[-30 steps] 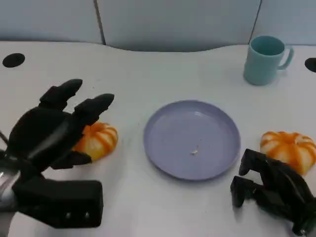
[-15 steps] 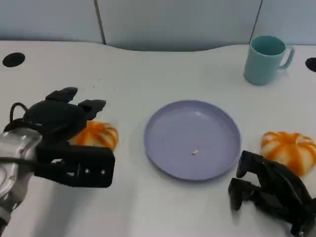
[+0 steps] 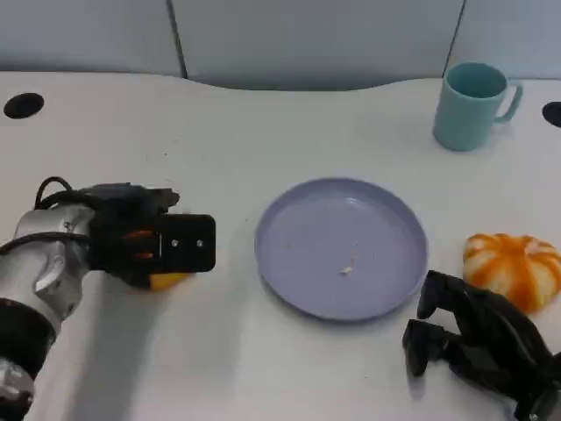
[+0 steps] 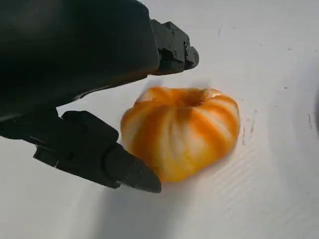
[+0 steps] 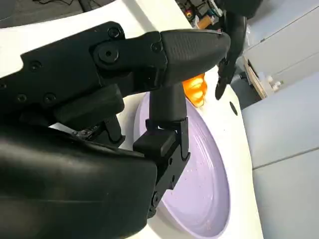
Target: Grasp the bread from the table and place it into the plate.
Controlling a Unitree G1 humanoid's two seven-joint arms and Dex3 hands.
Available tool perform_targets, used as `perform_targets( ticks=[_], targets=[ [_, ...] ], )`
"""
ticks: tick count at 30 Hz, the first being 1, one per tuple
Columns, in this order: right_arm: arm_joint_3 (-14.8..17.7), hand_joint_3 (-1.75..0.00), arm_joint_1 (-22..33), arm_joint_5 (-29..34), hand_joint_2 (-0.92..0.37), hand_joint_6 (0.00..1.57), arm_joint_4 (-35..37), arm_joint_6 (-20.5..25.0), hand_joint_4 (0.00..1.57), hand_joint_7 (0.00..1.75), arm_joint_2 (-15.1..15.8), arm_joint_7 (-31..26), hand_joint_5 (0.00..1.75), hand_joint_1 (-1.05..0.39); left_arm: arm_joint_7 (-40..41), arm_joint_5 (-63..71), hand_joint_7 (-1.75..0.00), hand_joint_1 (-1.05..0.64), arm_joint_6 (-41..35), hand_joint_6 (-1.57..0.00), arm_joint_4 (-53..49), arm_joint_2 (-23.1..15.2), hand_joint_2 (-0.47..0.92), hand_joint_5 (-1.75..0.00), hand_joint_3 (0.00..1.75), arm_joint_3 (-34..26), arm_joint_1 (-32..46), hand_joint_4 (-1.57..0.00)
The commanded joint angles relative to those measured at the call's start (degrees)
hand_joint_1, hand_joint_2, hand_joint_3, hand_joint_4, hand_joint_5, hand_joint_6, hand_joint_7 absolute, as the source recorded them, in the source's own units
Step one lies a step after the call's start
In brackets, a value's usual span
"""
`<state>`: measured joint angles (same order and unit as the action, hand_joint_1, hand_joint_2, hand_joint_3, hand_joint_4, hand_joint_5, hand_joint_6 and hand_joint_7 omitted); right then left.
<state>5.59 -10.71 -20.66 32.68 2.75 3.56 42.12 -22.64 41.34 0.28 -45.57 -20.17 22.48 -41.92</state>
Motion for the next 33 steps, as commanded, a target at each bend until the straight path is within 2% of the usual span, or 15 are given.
perform_targets(
  ticks=[1,5,12,19,20,24,25,26,27,28,29,30,31,32,33],
  targets=[
    [-0.29,-0.33,2.29,0.37,-0.92,0.66,-0.02,1.55,0.74,1.56,0.27,-0.48,1.75,-0.53,1.51,-1.74,-0.03,-0.27,0.61,-0.11,-7.29,1.37,0.72,0.00,0.01,1.06,-3.48,-0.01],
    [-0.36,-0.32,2.98,0.46,-0.92,0.67,-1.10,1.70,0.75,1.55,0.20,-0.85,1.75,-0.53,2.66,-2.87,-0.04,-0.21,0.62,-0.16,-12.56,3.22,0.72,-0.02,0.00,1.83,-5.04,-0.03],
    [-0.49,-0.32,3.64,-0.10,-0.92,0.68,-2.48,2.48,0.75,1.56,0.09,-1.09,1.75,-0.54,5.34,-3.73,-0.04,-0.23,1.51,-0.19,-18.48,5.05,0.72,-0.04,0.00,3.43,-5.67,-0.06],
    [-0.27,-0.30,3.79,-0.47,-0.92,0.68,-3.30,3.52,0.75,1.56,0.17,-1.41,1.75,-0.55,13.58,-2.92,-0.05,-0.23,5.50,-0.24,-21.72,5.19,0.76,-0.08,0.01,5.60,-4.37,-0.13],
    [-0.22,-0.29,3.85,-0.48,-0.92,0.68,-3.39,3.53,0.75,1.56,0.19,-1.48,1.75,-0.55,16.86,-2.18,-0.05,-0.23,6.56,-0.24,-22.16,5.04,0.76,-0.08,0.01,6.29,-3.81,-0.14],
    [-0.30,-0.29,4.12,-0.50,-0.92,0.69,-3.74,3.44,0.75,1.54,0.44,-1.68,1.75,-0.55,31.99,-1.25,-0.09,-0.16,14.09,-0.48,-23.47,3.94,0.90,-0.22,0.03,7.00,-1.17,-0.46],
    [-0.33,-0.30,4.11,-0.54,-0.92,0.69,-3.72,3.40,0.75,1.53,0.47,-1.66,1.75,-0.54,34.87,-1.22,-0.13,-0.18,15.58,-0.60,-23.86,3.83,0.91,-0.31,0.08,6.89,-0.79,-0.64],
    [-0.37,-0.30,4.09,-0.54,-0.92,0.70,-3.66,3.34,0.76,1.53,0.53,-1.56,1.75,-0.54,38.69,-0.92,-0.15,-0.18,17.46,-0.65,-24.21,3.63,0.92,-0.35,0.10,6.96,-0.28,-0.70],
    [-0.40,-0.30,4.09,-0.53,-0.92,0.70,-3.63,3.31,0.76,1.53,0.58,-1.49,1.75,-0.54,41.33,-0.66,-0.21,-0.20,18.78,-0.79,-24.64,3.53,0.92,-0.52,0.19,7.11,-0.02,-0.82],
    [-0.42,-0.31,4.14,-0.40,-0.92,0.70,-3.61,2.88,0.76,1.53,0.55,-1.50,1.75,-0.54,43.79,-0.31,-0.25,-0.22,19.53,-0.86,-25.02,3.59,0.92,-0.69,0.23,7.37,0.20,-0.83],
    [-0.44,-0.31,4.18,-0.31,-0.92,0.70,-3.59,2.56,0.75,1.53,0.53,-1.51,1.75,-0.54,45.48,-0.07,-0.62,-0.23,20.03,-0.93,-25.40,3.67,0.92,-1.11,0.35,7.60,0.30,-0.88],
    [-0.39,-0.31,4.16,-0.41,-0.92,0.70,-3.73,3.07,0.75,1.53,0.53,-1.77,1.75,-0.54,48.20,0.49,-0.81,-0.24,20.81,-0.92,-25.70,3.72,0.92,-1.27,0.39,8.04,0.51,-0.88],
    [-0.36,-0.30,4.13,-0.45,-0.92,0.70,-3.84,3.47,0.75,1.53,0.54,-2.03,1.75,-0.55,50.31,0.88,-1.35,-0.23,21.42,-0.80,-25.98,3.76,0.92,-1.55,0.51,8.42,0.65,-0.88],
    [-0.37,-0.30,4.10,-0.46,-0.92,0.70,-3.93,3.85,0.75,1.53,0.57,-2.25,1.75,-0.55,51.86,1.15,-1.54,-0.23,21.95,-0.76,-26.28,3.79,0.92,-1.65,0.56,8.69,0.72,-0.89],
    [-0.43,-0.30,4.06,-0.36,-0.92,0.70,-3.92,3.90,0.75,1.53,0.62,-2.38,1.75,-0.55,53.40,1.24,-1.64,-0.23,22.64,-0.73,-26.49,3.83,0.90,-1.70,0.63,8.70,0.84,-0.89]
  ],
)
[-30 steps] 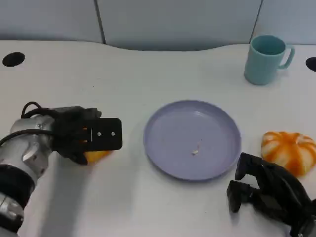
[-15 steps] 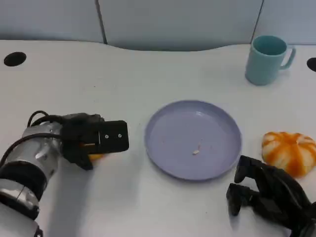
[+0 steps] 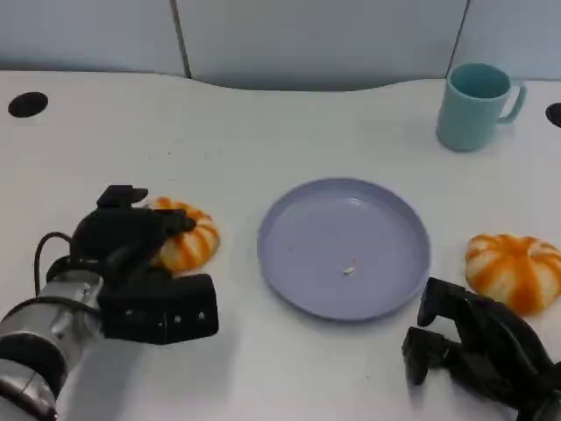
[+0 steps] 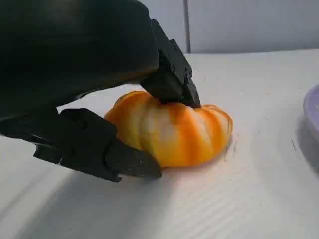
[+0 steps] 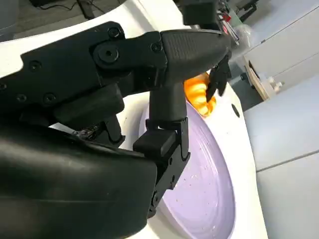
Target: Grasp the bread from the table and place it into the plate.
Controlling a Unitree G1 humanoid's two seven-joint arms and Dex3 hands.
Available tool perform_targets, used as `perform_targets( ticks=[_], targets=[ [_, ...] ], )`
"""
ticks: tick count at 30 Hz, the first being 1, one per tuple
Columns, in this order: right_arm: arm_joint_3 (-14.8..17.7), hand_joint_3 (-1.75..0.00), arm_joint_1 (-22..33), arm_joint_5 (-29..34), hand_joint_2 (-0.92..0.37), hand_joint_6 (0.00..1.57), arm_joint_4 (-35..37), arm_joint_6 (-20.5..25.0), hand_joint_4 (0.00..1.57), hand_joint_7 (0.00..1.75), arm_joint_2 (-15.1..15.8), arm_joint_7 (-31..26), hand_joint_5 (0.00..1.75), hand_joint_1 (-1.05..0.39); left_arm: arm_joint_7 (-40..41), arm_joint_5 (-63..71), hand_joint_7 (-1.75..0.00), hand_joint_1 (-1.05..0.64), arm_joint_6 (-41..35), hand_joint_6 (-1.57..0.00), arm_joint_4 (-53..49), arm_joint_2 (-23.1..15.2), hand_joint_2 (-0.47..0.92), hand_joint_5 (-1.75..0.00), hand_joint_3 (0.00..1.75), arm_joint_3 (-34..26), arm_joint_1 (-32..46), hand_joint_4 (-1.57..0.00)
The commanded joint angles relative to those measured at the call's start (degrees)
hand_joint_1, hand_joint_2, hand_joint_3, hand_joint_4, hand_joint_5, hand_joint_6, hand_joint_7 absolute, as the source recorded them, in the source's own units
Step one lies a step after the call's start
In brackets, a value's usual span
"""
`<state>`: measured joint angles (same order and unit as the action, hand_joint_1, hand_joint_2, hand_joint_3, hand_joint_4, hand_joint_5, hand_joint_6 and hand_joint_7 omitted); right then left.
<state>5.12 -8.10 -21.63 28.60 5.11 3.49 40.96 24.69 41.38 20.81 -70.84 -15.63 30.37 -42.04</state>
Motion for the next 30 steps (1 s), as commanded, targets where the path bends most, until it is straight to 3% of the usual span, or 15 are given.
perform_targets(
  ticks=[1,6,17,25,28,30],
  targets=[
    [-0.03,-0.30,1.37,0.75,-0.92,0.70,0.25,1.44,0.76,1.53,0.75,-1.25,1.75,-0.54,7.29,1.29,-1.70,-0.23,2.53,-0.71,-1.33,-0.69,0.85,-1.73,0.78,0.86,0.97,-0.88],
    [-0.02,-0.31,0.93,0.73,-0.92,0.69,0.59,1.99,0.75,1.53,1.04,-1.25,1.75,-0.53,14.27,1.34,-1.75,-0.18,5.22,-0.64,-0.96,-0.85,0.64,-1.75,1.04,0.66,0.91,-0.84],
    [0.01,-0.33,0.52,1.04,-0.92,0.67,1.44,0.95,0.74,1.55,1.14,-0.80,1.75,-0.52,20.65,-1.93,-1.75,-0.12,13.82,-0.66,2.72,-0.48,0.47,-1.75,1.19,-3.63,-1.35,-0.87],
    [-0.30,-0.33,0.30,1.07,-0.92,0.67,1.44,1.69,0.75,1.56,1.46,-1.12,1.75,-0.52,7.83,-7.11,-1.75,-0.14,18.48,-0.61,9.87,0.87,0.48,-1.75,1.18,-6.40,-3.00,-0.75],
    [-0.22,-0.33,0.24,0.96,-0.92,0.66,2.31,0.13,0.74,1.55,1.04,-0.66,1.75,-0.51,-1.73,-10.09,-1.75,-0.15,19.99,-0.71,15.10,2.87,0.39,-1.75,1.36,-6.46,-3.95,-0.88],
    [-0.24,-0.34,0.17,0.92,-0.92,0.66,2.72,-0.43,0.74,1.55,0.95,-0.58,1.75,-0.51,-5.11,-11.20,-1.75,-0.16,19.89,-0.73,16.93,3.39,0.38,-1.75,1.40,-7.04,-3.69,-0.90]
  ],
)
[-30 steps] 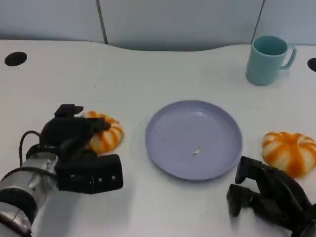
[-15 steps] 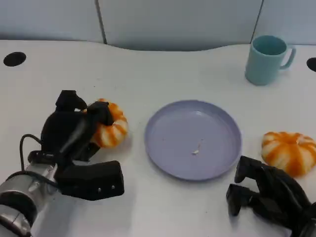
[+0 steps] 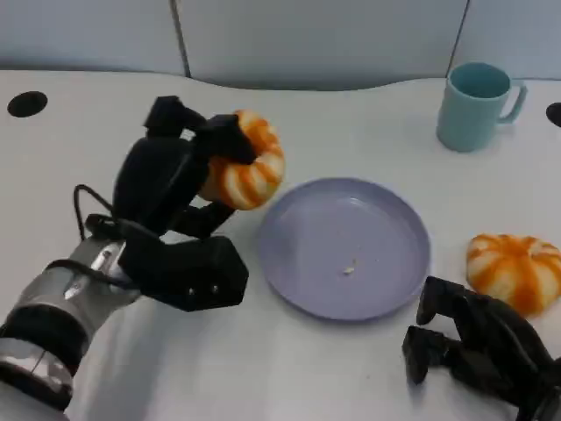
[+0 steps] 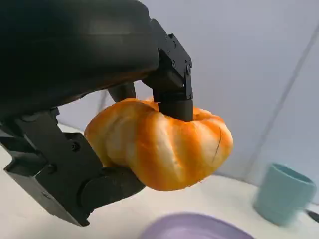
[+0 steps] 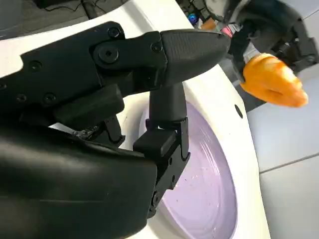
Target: Grasp the bread from the table and place it into the plate.
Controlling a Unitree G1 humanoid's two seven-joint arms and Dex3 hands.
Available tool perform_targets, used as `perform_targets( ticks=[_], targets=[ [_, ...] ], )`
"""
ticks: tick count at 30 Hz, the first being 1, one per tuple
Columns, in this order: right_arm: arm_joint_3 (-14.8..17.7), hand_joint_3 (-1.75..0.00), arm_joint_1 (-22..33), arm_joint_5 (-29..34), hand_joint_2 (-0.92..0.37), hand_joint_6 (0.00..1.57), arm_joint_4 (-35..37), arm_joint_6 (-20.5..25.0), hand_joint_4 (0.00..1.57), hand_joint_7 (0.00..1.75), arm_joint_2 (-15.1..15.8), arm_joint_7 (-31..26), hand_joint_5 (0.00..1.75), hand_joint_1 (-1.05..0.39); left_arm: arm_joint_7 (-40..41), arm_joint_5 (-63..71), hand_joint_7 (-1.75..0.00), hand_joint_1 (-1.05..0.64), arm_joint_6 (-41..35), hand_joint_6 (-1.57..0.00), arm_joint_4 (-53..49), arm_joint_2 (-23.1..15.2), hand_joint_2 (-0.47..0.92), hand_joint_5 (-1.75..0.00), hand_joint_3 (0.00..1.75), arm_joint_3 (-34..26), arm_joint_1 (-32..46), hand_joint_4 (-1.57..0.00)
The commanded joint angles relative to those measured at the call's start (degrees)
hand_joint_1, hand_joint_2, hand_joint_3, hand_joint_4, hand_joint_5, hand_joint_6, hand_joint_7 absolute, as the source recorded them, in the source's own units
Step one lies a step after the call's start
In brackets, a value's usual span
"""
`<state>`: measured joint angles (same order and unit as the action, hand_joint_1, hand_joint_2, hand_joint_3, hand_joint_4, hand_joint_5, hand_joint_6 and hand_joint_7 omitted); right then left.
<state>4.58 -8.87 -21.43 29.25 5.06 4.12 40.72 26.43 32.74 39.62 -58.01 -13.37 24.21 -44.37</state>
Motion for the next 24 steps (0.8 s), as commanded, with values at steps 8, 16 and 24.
perform_targets(
  ticks=[8,16,24],
  targets=[
    [0.16,-0.34,0.77,0.52,-0.92,0.66,2.49,-0.56,0.75,1.55,0.34,-0.41,1.75,-0.52,-11.48,-3.37,-1.75,-0.17,0.83,-0.75,6.06,2.01,0.37,-1.75,1.42,-2.53,-0.67,-0.92],
    [0.18,-0.34,0.85,0.18,-0.92,0.67,2.10,0.28,0.75,1.55,0.14,-0.60,1.75,-0.51,-19.07,-5.56,-1.75,-0.20,1.53,-0.79,4.77,4.68,0.38,-1.75,1.47,-2.31,-2.03,-0.96],
    [0.29,-0.35,1.30,-0.86,-0.92,0.64,1.52,0.44,0.73,1.53,-0.92,0.41,1.75,-0.50,-28.30,-4.80,-1.75,-0.36,-2.18,-0.88,-2.47,11.57,0.37,-1.75,1.65,1.32,-6.48,-1.05]
  ],
)
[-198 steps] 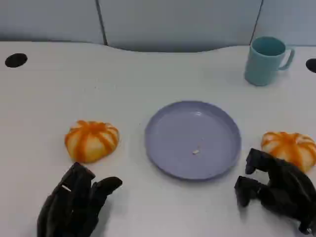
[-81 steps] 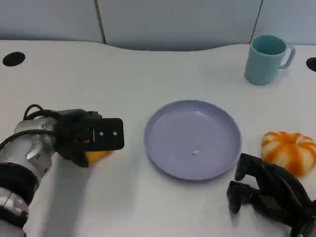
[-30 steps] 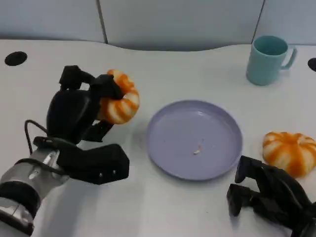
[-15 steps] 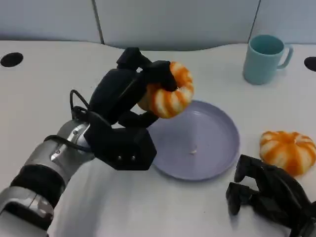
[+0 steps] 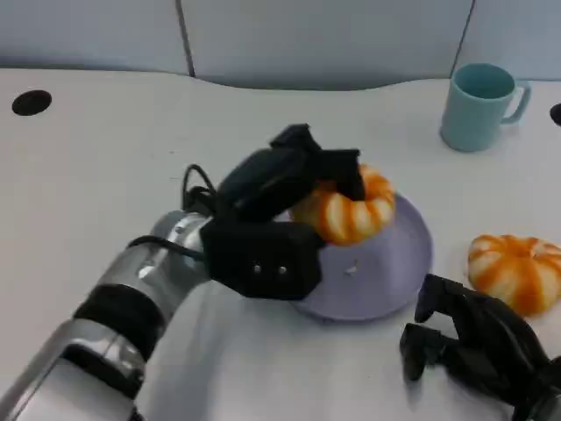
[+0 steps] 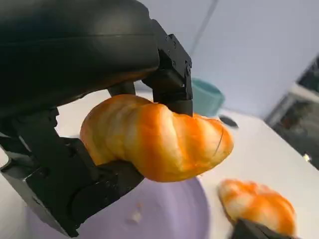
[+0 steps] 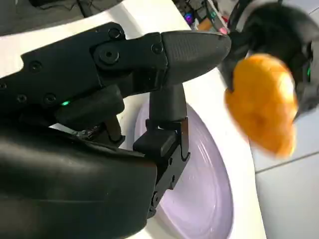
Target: Grasp the bread from the table and place it into the plate.
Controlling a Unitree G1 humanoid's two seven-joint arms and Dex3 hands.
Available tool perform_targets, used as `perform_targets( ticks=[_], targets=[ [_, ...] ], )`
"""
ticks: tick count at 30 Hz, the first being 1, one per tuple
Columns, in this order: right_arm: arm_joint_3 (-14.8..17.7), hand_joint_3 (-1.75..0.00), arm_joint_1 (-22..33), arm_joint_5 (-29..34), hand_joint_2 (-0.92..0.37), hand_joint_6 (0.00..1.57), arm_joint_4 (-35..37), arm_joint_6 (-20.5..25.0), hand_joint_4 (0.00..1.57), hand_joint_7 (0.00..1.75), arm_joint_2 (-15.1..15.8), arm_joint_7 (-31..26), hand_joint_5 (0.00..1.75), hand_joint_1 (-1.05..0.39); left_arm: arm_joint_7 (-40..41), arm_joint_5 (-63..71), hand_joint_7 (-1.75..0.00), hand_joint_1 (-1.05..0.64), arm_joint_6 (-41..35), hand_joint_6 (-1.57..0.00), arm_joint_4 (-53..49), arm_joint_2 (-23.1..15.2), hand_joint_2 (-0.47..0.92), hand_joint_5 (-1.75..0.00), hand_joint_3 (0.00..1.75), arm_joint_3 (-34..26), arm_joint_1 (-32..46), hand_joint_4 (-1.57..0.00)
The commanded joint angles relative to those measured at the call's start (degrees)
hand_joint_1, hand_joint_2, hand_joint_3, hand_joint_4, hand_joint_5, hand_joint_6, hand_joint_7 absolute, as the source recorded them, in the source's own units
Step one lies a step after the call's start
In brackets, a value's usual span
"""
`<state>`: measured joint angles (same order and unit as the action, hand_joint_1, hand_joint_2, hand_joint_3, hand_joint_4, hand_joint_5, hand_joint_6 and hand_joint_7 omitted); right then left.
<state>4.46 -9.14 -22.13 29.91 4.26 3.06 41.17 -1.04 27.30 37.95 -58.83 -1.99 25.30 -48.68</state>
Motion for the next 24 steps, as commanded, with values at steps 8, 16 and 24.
perform_targets(
  ticks=[8,16,24],
  targets=[
    [0.06,-0.35,1.69,0.05,-0.92,0.62,0.55,1.39,0.73,1.58,0.34,0.31,1.75,-0.50,0.17,4.58,-1.75,-0.34,-2.36,-0.88,-4.10,0.57,0.36,-1.75,1.60,2.65,-3.38,-1.06],
    [0.07,-0.32,2.00,-0.11,-0.92,0.65,-0.10,1.82,0.74,1.57,0.22,-0.05,1.75,-0.51,2.95,8.93,-1.75,-0.33,-3.65,-0.86,-5.61,-0.30,0.42,-1.75,1.55,5.03,-3.31,-1.08],
    [-0.19,-0.31,2.31,0.34,-0.92,0.66,-1.04,2.81,0.74,1.56,0.69,-0.79,1.75,-0.51,6.21,12.00,-1.72,-0.34,-5.52,-0.76,-6.02,-1.94,0.54,-1.75,1.36,6.73,-3.77,-0.99]
  ],
)
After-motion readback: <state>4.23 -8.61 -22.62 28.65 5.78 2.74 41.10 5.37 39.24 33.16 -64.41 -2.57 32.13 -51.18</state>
